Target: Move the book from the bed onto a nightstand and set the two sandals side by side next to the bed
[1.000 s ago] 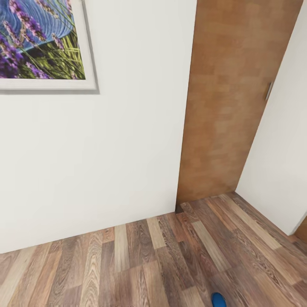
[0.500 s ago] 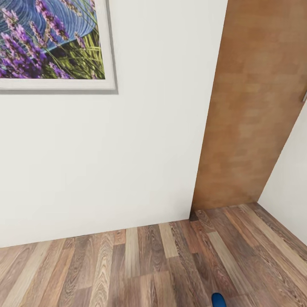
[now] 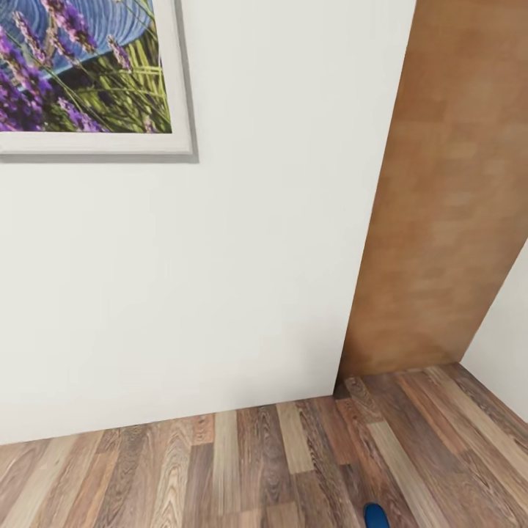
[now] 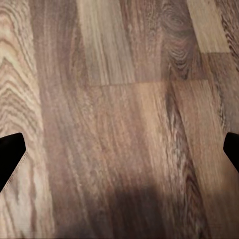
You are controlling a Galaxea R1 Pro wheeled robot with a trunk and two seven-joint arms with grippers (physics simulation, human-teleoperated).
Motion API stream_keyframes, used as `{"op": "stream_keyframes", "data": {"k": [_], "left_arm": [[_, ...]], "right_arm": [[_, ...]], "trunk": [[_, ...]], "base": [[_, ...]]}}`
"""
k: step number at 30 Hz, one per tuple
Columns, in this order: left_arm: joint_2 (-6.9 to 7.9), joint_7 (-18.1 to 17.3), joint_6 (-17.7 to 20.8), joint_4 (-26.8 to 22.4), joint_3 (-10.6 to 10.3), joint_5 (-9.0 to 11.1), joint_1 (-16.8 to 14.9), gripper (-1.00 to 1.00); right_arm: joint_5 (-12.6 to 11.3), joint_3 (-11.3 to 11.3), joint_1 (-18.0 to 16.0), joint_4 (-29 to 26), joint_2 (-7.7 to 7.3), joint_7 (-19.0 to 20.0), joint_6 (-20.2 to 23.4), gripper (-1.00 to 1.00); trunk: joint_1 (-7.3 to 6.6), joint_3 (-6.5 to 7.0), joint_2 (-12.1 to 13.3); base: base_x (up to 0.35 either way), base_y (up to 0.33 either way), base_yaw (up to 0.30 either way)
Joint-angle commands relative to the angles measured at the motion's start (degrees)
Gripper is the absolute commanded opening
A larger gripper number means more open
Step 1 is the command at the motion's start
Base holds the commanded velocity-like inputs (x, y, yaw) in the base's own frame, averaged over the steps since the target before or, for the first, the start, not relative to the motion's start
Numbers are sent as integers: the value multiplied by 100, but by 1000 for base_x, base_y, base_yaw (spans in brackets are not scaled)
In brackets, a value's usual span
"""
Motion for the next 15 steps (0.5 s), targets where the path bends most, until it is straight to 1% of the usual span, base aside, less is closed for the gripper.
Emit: {"op": "stream_keyframes", "data": {"k": [1, 8, 11, 15], "left_arm": [[3, -22, -16, 7, -22, 57, -4, 100], [3, -23, -19, 7, -22, 57, -4, 100], [3, -22, -17, 7, -22, 57, -4, 100], [3, -22, -11, 7, -22, 57, -4, 100]], "right_arm": [[-58, 44, -3, 3, -3, 17, -15, -100], [-58, 44, -3, 0, -3, 20, -15, -100], [-58, 43, -3, 2, -3, 20, -15, -100], [-58, 44, -3, 3, -3, 19, -15, -100]], "trunk": [[0, -9, -2], [0, -42, -2], [0, -56, -2], [0, -76, -2]], "base": [[56, 0, 195], [25, 0, 224], [207, 0, 234], [296, 0, 236]]}}
